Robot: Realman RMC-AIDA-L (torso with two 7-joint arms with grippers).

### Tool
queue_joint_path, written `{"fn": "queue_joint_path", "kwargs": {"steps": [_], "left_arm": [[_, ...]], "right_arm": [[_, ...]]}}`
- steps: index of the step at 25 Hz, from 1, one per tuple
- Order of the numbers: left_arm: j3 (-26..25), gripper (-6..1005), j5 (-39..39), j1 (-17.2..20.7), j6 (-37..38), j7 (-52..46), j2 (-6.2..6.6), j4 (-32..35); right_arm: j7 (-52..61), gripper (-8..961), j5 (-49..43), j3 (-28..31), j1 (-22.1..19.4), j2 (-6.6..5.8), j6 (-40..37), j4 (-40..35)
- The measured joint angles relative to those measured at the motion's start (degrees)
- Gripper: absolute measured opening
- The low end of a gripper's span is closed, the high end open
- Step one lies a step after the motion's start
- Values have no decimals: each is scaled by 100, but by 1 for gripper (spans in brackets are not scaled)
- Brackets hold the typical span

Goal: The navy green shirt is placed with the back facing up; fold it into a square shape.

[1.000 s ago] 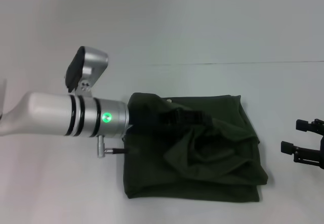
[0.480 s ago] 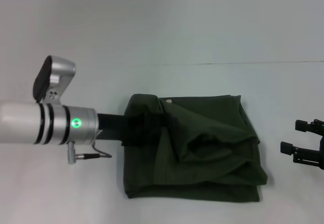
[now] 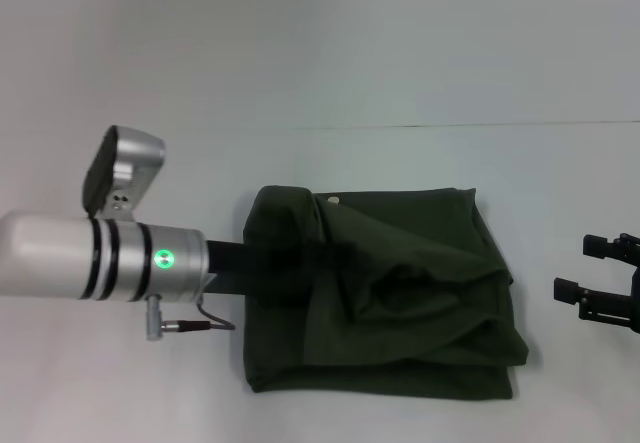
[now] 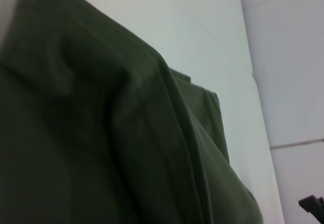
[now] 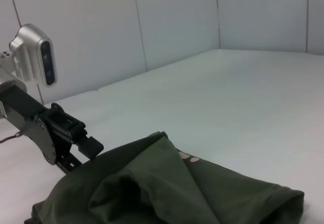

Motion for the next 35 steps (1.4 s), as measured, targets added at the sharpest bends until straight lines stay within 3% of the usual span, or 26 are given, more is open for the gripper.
{"fn": "queue_joint_path", "kwargs": {"steps": [15,24,31,35], "left_arm": [[425,855,19,-267,-378,-184,-197,9],[574,850,18,-267,-367,-401,-156,75],[579,846,42,-201,-262,-884,97,240],[584,844,228,-280,-279,-1164,118,193]], "right_arm": [[-2,890,-4,0,-21,0,-55,4],[2,891,-55,0,-30,1,-103,5],[0,891,-71,0,-30,8,-133,5],[-24,891,-71,1,-30,27,-166,2]]}}
